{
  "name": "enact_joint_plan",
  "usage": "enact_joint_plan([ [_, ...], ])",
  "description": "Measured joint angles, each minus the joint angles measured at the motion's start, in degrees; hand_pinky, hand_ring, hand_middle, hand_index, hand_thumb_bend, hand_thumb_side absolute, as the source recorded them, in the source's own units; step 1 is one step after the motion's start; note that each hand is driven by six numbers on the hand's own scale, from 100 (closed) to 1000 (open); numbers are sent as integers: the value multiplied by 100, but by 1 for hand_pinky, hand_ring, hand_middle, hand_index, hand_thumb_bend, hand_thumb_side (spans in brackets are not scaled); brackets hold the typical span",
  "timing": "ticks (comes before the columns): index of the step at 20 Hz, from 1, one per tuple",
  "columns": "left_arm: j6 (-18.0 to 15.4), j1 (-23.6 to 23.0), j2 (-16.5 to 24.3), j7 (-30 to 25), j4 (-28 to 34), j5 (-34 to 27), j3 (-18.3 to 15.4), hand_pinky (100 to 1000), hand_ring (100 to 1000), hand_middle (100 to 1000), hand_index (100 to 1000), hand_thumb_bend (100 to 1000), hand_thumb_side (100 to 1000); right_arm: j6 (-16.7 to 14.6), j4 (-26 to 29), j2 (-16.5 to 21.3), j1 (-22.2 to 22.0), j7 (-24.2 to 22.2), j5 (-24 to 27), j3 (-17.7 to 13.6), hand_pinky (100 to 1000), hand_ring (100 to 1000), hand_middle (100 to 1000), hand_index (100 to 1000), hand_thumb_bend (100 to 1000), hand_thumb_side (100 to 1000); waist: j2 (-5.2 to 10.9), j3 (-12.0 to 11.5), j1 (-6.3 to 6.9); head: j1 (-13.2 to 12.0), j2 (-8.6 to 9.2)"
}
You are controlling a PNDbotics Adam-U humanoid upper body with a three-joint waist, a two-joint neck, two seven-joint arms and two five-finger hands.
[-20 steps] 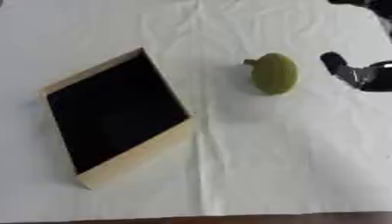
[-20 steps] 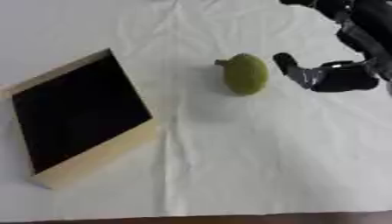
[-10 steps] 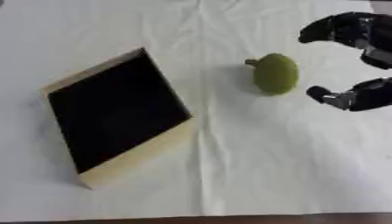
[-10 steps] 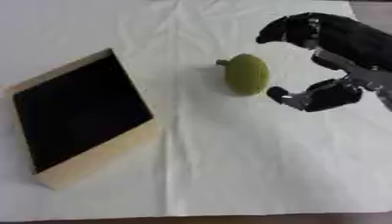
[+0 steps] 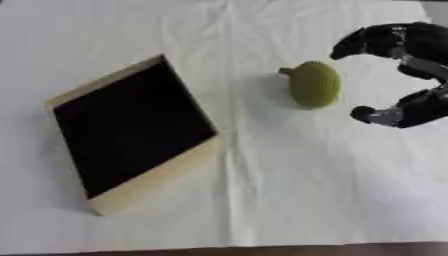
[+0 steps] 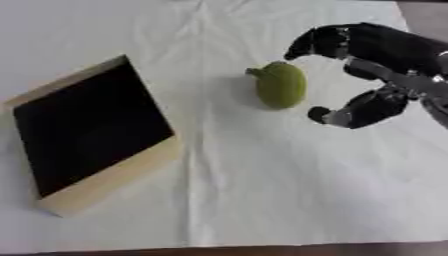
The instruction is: Pick up objects on the table and place them in the box.
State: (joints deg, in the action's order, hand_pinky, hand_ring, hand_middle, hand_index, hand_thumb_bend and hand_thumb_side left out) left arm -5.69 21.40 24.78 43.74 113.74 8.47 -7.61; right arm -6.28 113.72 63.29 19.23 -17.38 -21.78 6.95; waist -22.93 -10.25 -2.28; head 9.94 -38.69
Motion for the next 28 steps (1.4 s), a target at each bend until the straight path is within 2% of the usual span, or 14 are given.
enact_joint_plan([
  [5,-1,17,0,-11,0,-19,1,584,619,639,738,977,829,267,0,0,134,-275,123,89,882,868,805,926,445,100,0,-5,0,22,0],
  [8,1,27,0,-15,0,-32,2,584,619,639,738,977,828,377,0,-1,170,-401,121,120,883,871,802,934,394,100,0,-39,-11,43,0],
  [19,13,45,0,-35,0,-44,35,583,619,640,737,975,827,1023,0,-107,433,-727,-283,273,886,877,818,943,408,100,0,-84,-29,129,-1],
  [28,16,73,-2,-38,0,-50,36,583,620,641,737,974,826,1533,0,-256,584,-911,-341,379,888,880,821,940,416,100,0,-112,-30,177,1],
])
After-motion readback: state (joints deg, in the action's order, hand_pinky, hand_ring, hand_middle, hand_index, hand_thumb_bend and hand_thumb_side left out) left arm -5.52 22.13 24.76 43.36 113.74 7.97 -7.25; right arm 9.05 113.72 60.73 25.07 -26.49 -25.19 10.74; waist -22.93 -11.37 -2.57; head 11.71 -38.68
